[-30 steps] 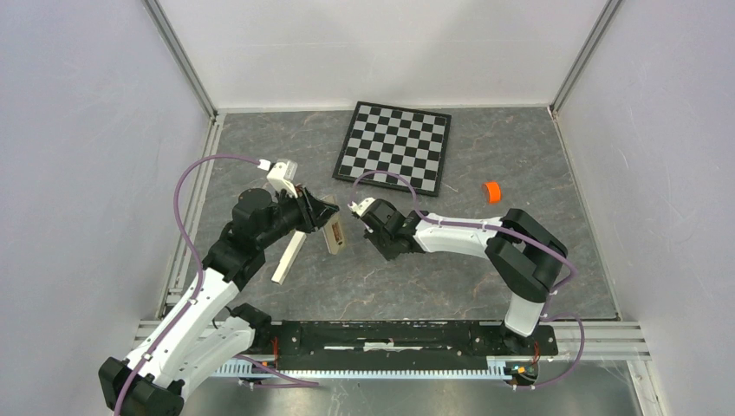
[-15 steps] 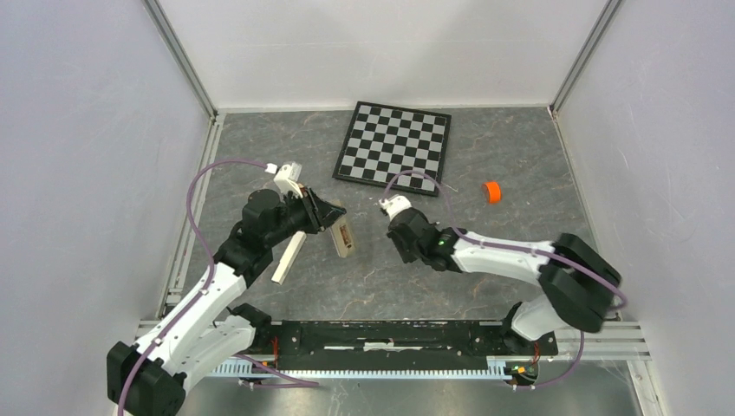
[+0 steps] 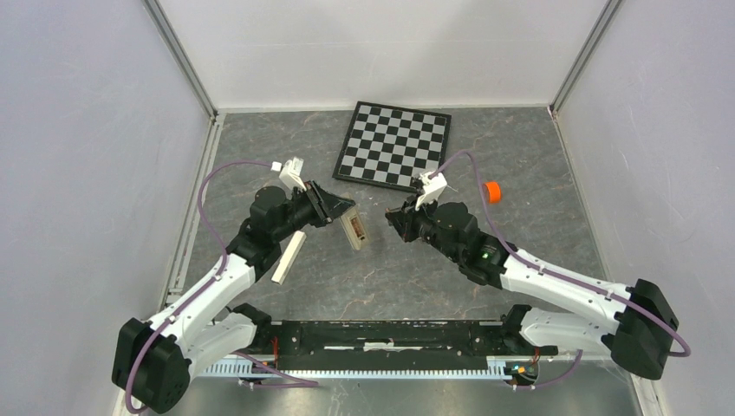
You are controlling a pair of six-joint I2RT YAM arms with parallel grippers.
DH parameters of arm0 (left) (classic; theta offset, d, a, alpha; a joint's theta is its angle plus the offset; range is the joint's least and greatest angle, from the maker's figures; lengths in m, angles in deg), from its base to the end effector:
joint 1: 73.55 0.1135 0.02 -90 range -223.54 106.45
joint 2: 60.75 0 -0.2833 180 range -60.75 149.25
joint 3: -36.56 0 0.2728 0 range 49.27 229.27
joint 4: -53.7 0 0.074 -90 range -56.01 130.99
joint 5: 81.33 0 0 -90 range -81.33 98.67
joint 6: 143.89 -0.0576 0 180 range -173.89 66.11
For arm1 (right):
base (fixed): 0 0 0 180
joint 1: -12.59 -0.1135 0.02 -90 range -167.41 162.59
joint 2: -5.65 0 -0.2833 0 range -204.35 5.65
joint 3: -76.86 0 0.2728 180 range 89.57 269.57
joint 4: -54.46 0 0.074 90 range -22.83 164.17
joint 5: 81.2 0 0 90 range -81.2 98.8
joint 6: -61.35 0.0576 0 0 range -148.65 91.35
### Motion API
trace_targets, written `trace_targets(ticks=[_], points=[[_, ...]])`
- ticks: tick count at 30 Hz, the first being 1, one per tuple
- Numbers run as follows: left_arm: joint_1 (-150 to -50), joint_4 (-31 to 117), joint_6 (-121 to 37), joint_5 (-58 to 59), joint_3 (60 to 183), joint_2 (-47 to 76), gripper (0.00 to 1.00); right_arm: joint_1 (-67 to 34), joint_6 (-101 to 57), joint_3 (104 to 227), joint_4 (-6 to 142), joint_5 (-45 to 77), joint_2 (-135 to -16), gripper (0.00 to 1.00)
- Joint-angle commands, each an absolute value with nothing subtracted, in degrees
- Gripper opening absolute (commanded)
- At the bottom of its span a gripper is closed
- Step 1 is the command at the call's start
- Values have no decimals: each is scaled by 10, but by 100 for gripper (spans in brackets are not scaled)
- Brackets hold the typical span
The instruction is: Load the batteries into the remote control
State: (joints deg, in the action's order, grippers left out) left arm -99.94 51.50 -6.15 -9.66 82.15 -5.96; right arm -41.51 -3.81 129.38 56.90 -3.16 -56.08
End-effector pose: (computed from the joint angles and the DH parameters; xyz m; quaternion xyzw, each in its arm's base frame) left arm 0.2178 -0.1283 0.2759 -0.0424 0.7694 -0.4752 0.4247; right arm 0.1755 0.2221 0.2930 -0.1311 0.7626 0.3370 0.5363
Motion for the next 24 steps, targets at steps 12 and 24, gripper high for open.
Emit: trace_targets(ticks=[12, 24], points=[[-1002, 576, 3, -127, 837, -45, 2, -450, -33, 1337, 450, 15, -617, 14], [-1002, 552, 27, -136, 856, -28, 2, -458, -52, 1346, 443, 6, -652, 15]])
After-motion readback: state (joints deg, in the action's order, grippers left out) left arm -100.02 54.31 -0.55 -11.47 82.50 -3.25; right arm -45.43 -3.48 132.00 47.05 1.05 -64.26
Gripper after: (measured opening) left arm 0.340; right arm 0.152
